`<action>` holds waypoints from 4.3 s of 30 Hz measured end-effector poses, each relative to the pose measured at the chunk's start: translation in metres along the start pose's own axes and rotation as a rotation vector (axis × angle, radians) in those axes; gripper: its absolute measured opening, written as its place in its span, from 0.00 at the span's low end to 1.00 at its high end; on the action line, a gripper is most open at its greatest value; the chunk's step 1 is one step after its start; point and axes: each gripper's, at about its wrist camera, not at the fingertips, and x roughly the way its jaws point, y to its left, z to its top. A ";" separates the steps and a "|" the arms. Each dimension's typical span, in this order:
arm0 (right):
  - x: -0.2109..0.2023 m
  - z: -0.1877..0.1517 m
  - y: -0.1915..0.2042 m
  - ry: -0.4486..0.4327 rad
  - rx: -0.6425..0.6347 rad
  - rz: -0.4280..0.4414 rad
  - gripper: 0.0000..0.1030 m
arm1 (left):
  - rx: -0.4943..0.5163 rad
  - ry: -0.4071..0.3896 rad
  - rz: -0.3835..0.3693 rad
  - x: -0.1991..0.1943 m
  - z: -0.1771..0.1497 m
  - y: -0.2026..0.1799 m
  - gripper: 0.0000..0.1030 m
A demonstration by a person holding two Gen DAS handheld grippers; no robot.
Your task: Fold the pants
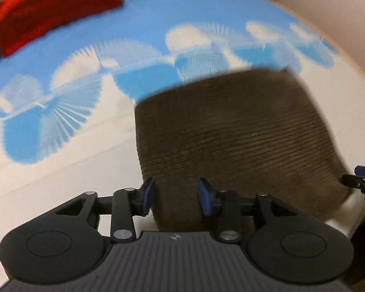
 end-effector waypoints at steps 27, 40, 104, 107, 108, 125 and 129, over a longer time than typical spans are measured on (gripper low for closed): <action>-0.169 -0.117 0.044 -0.381 -0.096 0.018 0.99 | -0.304 -0.198 0.202 -0.154 -0.200 -0.099 1.00; -0.163 -0.110 0.040 -0.354 -0.108 0.029 0.99 | -0.237 -0.235 0.178 -0.135 -0.186 -0.104 1.00; -0.144 -0.110 0.050 -0.305 -0.186 0.015 0.99 | -0.245 -0.220 0.186 -0.114 -0.182 -0.101 1.00; -0.144 -0.110 0.050 -0.306 -0.189 0.015 0.99 | -0.246 -0.217 0.189 -0.113 -0.182 -0.101 1.00; -0.143 -0.111 0.049 -0.306 -0.190 0.015 0.99 | -0.245 -0.216 0.190 -0.113 -0.182 -0.101 1.00; -0.143 -0.112 0.048 -0.297 -0.214 0.010 0.99 | -0.229 -0.210 0.202 -0.110 -0.183 -0.103 1.00; -0.142 -0.112 0.048 -0.295 -0.220 0.007 0.99 | -0.228 -0.209 0.205 -0.109 -0.184 -0.103 1.00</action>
